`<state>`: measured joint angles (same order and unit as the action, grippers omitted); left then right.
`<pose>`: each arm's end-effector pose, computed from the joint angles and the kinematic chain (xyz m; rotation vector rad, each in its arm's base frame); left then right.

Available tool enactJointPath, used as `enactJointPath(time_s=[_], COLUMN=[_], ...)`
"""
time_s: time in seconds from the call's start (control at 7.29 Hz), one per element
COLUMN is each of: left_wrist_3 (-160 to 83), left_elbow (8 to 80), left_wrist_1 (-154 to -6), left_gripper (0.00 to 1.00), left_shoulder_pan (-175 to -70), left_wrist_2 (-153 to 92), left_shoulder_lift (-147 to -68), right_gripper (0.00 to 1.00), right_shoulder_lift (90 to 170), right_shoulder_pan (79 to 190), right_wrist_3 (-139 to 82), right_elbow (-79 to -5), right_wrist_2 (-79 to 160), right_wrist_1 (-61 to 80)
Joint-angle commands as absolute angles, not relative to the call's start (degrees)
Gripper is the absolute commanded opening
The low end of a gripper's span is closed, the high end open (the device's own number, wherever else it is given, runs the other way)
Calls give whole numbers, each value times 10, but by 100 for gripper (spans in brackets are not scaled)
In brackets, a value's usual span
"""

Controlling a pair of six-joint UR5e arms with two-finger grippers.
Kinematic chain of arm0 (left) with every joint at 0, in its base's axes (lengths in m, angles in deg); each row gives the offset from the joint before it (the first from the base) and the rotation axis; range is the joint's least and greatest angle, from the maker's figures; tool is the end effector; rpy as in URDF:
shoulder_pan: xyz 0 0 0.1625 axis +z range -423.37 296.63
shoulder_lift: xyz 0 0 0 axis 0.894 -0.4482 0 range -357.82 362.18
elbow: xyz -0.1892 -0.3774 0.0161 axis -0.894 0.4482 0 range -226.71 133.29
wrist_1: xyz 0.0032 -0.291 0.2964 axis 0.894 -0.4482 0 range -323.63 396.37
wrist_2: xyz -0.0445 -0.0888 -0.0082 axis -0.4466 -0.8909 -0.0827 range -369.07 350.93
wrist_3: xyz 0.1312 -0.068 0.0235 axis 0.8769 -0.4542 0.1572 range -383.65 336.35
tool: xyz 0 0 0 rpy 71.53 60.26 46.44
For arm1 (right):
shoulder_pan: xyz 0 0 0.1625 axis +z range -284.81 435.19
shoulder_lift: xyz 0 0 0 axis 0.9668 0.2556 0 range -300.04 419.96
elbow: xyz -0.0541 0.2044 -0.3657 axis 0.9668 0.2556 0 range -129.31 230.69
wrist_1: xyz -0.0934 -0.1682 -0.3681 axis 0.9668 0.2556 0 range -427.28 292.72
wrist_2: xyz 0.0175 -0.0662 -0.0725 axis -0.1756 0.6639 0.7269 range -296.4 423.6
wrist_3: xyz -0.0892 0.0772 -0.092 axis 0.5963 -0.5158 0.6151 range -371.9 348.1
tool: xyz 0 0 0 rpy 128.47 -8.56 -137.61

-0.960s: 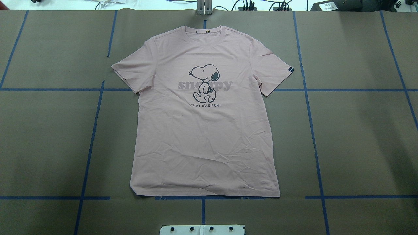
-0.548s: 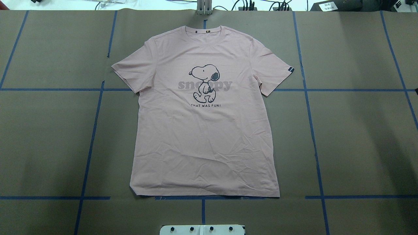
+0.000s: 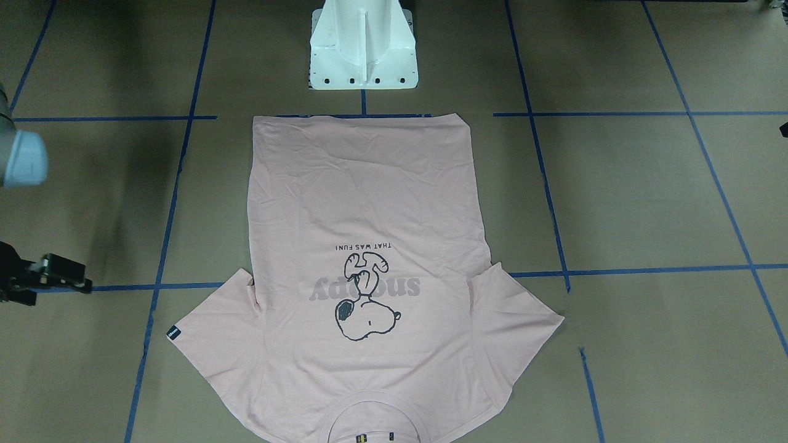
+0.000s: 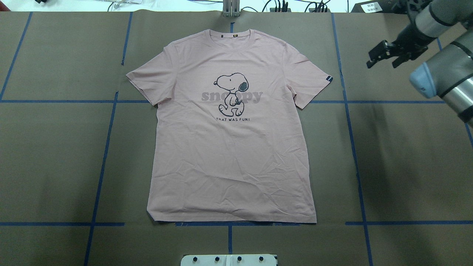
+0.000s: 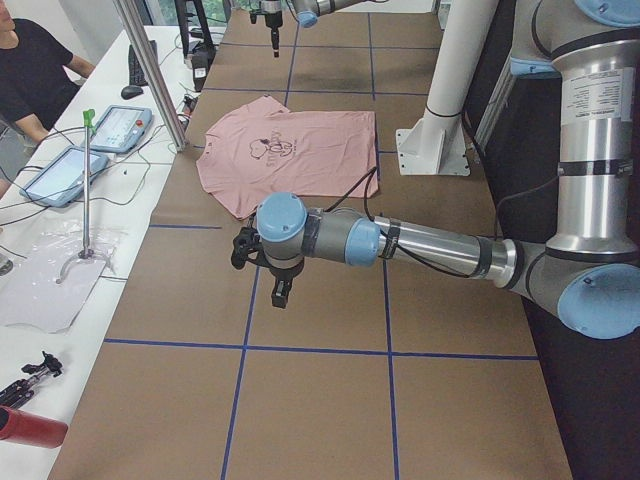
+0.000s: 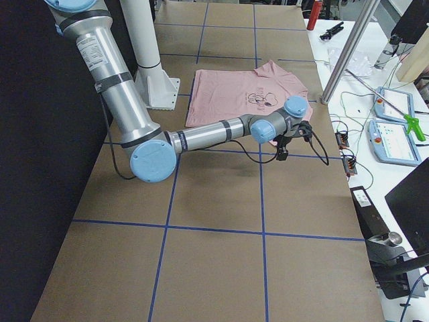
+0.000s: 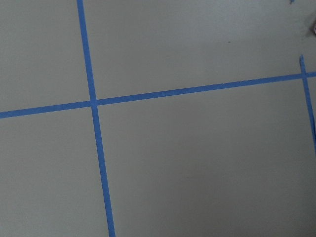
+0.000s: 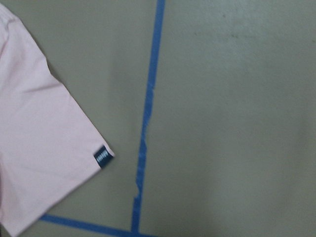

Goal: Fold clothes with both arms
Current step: 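Move the right gripper toward the sleeve nearest it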

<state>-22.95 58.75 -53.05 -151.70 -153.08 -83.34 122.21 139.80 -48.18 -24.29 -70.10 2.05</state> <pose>0.0014 -0.4673 0.5772 0.1600 0.9416 0.1236 -0.2830 -0.6662 0.4851 0.0960 -0.9179 -0.0459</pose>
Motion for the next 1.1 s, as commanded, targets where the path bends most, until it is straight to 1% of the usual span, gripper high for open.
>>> enactJointPath(time_s=[0.0, 0.14, 0.55, 0.82, 0.96], left_wrist_3=[-230, -229, -229, -229, -229], left_elbow=[598, 598, 599, 599, 599], left_wrist_1=[-531, -531, -531, -531, -531], left_gripper=[100, 100, 100, 100, 100], left_shoulder_pan=[-1517, -1517, -1517, -1517, -1517], left_wrist_2=[-1531, -1531, -1530, -1530, -1530], left_shoulder_lift=[-833, -833, -833, -833, -833], right_gripper=[86, 78, 70, 68, 64], right_shoulder_lift=[1177, 1174, 1170, 1168, 1168], right_shoulder_pan=[1314, 1294, 1271, 1267, 1267], right_wrist_3=[-737, -760, -761, -761, -761], right_elbow=[-188, -184, -162, -158, -158], right_wrist_2=[-565, -534, -499, -476, -475], right_wrist_1=[-116, -116, -116, -116, -116])
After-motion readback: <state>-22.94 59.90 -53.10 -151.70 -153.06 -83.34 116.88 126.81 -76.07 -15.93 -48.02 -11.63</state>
